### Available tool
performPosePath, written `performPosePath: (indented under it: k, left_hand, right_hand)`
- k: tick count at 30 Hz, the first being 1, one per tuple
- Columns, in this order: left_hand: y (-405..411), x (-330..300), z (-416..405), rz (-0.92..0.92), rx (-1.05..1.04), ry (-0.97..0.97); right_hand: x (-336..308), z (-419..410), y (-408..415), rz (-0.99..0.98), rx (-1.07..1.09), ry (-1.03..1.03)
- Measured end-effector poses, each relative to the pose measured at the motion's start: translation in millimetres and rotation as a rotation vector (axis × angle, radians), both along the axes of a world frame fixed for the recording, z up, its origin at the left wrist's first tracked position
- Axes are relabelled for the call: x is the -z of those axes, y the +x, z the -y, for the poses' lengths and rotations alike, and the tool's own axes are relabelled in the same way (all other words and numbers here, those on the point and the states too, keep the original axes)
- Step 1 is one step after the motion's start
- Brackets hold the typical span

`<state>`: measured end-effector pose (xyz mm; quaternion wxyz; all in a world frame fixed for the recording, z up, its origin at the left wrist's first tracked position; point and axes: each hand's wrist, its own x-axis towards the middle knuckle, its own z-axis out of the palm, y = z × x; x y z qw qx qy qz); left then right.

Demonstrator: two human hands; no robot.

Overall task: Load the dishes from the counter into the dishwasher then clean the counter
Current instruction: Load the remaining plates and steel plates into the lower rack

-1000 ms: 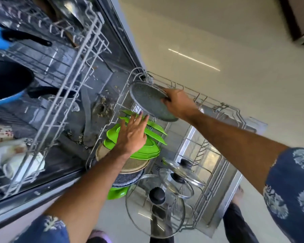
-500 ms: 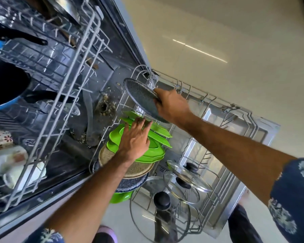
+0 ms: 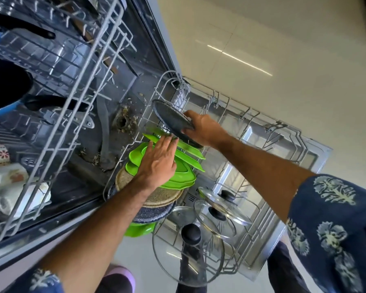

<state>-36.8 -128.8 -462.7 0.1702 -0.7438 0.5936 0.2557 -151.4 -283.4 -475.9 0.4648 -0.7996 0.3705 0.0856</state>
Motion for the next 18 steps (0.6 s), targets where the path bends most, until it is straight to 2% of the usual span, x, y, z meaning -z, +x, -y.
performPosePath:
  k: [4, 9, 14, 18]
  left_hand:
    - [-5.1, -16.1, -4.3, -0.008, -0.033, -0.017]
    - [-28.6, -57.0, -9.7, 0.031, -0.123, -0.031]
    - [-76.9, -132.5, -25.7, 0.093, -0.256, -0.082]
    - [-131.7, -219.6, -55.7, 0.139, -0.350, -0.103]
  right_hand:
    - [-15.9, 4.0, -18.5, 0.019, 0.004, -0.008]
    - [-62.4, 12.1, -58.6, 0.000, -0.116, -0.105]
    - [-145.4, 2.2, -102.3, -0.025, -0.343, -0.202]
    - [-232.7, -32.9, -137.3, -0.037, -0.550, -0.242]
